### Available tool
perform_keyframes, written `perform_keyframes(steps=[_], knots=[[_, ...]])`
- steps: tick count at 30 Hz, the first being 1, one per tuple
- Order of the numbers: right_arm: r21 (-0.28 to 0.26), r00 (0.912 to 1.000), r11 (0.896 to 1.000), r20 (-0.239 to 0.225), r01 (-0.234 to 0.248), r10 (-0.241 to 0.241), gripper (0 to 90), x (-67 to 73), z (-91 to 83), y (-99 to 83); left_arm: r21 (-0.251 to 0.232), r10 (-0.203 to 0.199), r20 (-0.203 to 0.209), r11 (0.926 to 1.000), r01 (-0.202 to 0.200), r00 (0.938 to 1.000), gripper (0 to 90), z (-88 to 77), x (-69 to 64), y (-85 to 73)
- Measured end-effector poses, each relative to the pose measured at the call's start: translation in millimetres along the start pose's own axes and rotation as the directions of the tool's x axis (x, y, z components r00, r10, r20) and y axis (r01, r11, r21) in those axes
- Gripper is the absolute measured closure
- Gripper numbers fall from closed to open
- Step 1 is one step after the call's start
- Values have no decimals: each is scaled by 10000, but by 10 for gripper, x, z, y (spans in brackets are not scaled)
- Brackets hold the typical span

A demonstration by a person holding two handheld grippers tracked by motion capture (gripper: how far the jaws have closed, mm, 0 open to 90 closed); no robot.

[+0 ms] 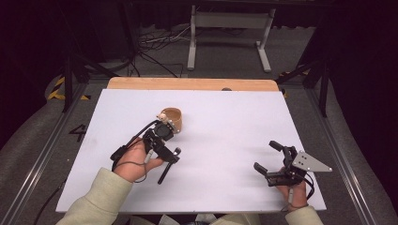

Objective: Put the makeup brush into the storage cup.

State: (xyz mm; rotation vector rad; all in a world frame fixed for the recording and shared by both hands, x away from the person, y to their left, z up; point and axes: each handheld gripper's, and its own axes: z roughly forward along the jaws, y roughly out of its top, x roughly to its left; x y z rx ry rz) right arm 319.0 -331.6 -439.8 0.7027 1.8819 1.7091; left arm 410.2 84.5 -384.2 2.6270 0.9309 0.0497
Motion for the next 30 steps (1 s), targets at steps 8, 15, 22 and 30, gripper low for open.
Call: perform_keyframes(steps=[8, 15, 22, 30], knots=[[1, 10000, 10000, -3, 2, -2, 0, 3, 0, 1, 324, 40, -17, 9995, -40, 10000, 111, 126, -26, 3], [-2, 10000, 10000, 30, -9, 9, 0, 3, 0, 1, 365, 60, -108, 9993, -56, 9999, 152, 175, -32, -6], [12, 9999, 9999, 19, 125, -125, 0, 15, 3, 7, 657, 102, -195, 9978, -89, 9998, 200, 295, -59, -18], [46, 9998, 9998, 26, 176, -176, 0, 21, 7, 9, 853, 207, -234, 9962, -187, 9995, 336, 342, -86, -19]])
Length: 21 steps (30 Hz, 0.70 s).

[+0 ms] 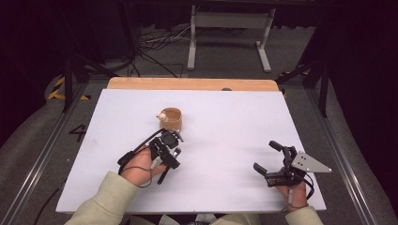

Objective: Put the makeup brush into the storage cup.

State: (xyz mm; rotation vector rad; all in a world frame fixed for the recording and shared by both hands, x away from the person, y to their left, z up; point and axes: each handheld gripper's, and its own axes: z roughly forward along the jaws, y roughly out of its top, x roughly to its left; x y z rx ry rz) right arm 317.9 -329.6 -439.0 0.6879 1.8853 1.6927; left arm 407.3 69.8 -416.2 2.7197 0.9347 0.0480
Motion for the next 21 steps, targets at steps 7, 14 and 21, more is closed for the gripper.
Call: perform_keyframes(steps=[7, 14, 21], knots=[[-7, 10000, 10000, 26, -40, 40, 0, -6, 1, -3, 291, -61, 235, 9996, 54, 9997, 421, 63, -21, 4], [53, 10000, 10000, 10, -59, 59, 0, 0, 3, -2, 643, -234, 44, 9977, 231, 9997, 532, 91, -35, 19], [134, 10000, 9999, 57, 0, 0, 0, 6, 6, -1, 779, -304, -282, 9964, 325, 9991, 620, 92, -54, 26]])
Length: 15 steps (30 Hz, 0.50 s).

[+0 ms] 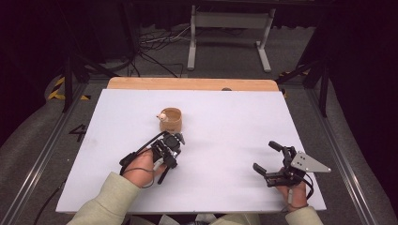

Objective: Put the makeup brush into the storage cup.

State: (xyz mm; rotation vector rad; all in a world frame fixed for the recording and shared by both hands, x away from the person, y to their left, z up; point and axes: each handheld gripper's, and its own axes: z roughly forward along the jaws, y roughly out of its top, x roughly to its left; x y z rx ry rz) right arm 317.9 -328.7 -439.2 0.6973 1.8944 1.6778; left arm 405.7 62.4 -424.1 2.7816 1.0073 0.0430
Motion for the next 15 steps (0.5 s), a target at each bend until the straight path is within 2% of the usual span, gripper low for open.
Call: perform_keyframes(steps=[5, 6, 13, 15], knots=[[-26, 10000, 10000, -44, 28, -28, 0, 3, 1, 3, 170, 59, -14, 9998, -58, 10000, 698, -10, 5, -9], [7, 10000, 10000, -75, 18, -18, 0, 6, 5, 1, 167, 65, -46, 9998, -64, 10000, 737, -9, 5, -11], [73, 10000, 10000, -62, 37, -37, 0, 8, 8, 0, 243, 257, -218, 9994, -252, 9994, 768, -9, -24, -2], [44, 10000, 10000, -95, -18, 19, 0, 9, 4, 1, 263, 411, -125, 9988, -408, 9991, 770, -18, -15, -7]])
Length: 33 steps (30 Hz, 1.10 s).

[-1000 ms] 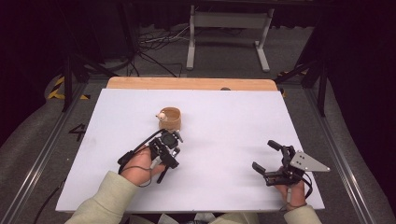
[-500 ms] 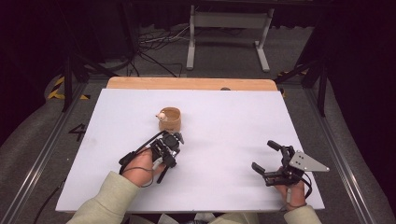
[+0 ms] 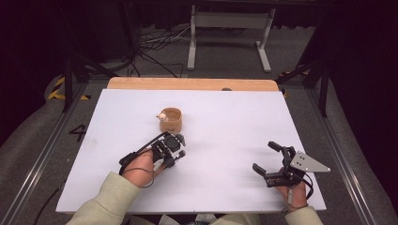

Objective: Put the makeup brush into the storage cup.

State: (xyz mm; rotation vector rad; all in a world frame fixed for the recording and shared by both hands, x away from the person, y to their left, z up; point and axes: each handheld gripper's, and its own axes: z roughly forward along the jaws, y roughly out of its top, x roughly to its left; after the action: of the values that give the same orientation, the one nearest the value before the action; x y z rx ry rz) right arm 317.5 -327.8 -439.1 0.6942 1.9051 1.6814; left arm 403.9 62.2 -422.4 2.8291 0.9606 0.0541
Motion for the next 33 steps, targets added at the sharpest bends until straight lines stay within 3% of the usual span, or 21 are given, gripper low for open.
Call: perform_keyframes(steps=[2, 10, 19, 23, 27, 31, 32, 33], knots=[[-21, 10000, 10000, 8, 18, -18, 0, -4, 0, -1, -158, -43, 160, 9999, 46, 9999, 772, -3, -4, -5], [-42, 10000, 10000, -1, 13, -13, 0, -5, -2, -1, -431, 158, 158, 9990, -151, 9997, 775, -117, -27, 8], [-91, 10000, 10000, -61, -8, 7, 0, -5, -6, 1, -1429, 145, 96, 9897, -130, 9998, 779, -329, -6, -33], [-81, 10000, 10000, -59, -12, 11, 0, -5, -5, 1, -2067, 121, 44, 9784, -110, 9999, 780, -435, 8, -61], [-83, 10000, 10000, -45, 2, -2, 0, -6, -6, 0, -2737, 91, 127, 9618, -52, 9999, 780, -500, 32, -103], [-93, 10000, 10000, -45, 1, -1, 0, -5, -7, 1, -3439, -7, 65, 9390, 29, 10000, 780, -539, 66, -155], [-95, 10000, 10000, -45, 10, -11, 0, -6, -6, 0, -3439, -7, 65, 9390, 29, 10000, 780, -539, 66, -155], [-95, 10000, 10000, -45, 10, -11, 0, -6, -6, 0, -3706, -54, 74, 9288, 78, 10000, 780, -553, 76, -174]])
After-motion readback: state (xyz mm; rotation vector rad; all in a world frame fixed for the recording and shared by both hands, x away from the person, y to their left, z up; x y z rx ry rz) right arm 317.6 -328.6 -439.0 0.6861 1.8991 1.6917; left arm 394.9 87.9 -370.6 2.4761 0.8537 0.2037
